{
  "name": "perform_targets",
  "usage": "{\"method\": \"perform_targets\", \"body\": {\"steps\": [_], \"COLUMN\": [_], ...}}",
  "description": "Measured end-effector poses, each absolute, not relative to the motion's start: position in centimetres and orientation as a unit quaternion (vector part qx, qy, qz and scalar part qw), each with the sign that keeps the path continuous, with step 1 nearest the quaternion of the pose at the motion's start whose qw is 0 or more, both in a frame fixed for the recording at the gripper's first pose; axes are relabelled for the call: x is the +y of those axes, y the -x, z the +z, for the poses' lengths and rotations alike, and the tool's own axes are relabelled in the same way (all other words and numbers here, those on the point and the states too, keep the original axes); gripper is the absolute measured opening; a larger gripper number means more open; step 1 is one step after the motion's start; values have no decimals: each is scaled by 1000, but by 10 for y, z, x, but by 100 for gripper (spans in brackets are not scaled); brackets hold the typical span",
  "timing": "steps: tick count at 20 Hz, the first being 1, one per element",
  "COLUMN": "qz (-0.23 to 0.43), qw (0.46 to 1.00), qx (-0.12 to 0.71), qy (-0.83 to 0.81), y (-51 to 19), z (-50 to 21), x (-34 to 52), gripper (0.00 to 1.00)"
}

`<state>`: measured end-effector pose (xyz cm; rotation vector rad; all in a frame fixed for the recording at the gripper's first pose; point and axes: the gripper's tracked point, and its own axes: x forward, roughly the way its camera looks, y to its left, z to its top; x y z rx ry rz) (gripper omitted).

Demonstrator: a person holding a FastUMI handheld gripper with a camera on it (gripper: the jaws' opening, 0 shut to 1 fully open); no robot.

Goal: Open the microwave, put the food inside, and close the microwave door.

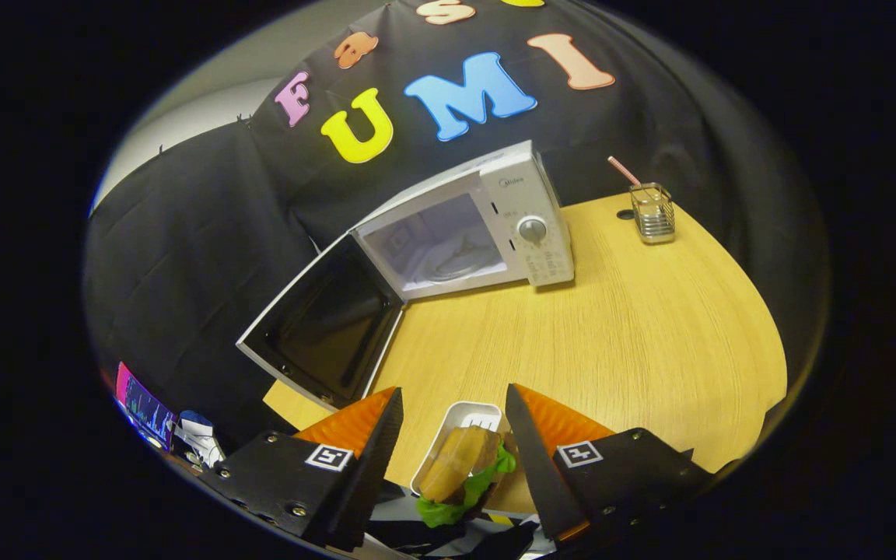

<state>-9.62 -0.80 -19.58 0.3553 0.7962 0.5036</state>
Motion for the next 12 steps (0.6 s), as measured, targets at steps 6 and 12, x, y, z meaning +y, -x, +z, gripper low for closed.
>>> {"method": "perform_targets", "body": {"steps": [6, 12], "qz": [229, 215], "qw": [846, 814], "qx": [444, 493], "qy": [-186, -218], "y": [119, 136], "z": [-239, -262], "x": [-13, -7], "gripper": [81, 81]}}
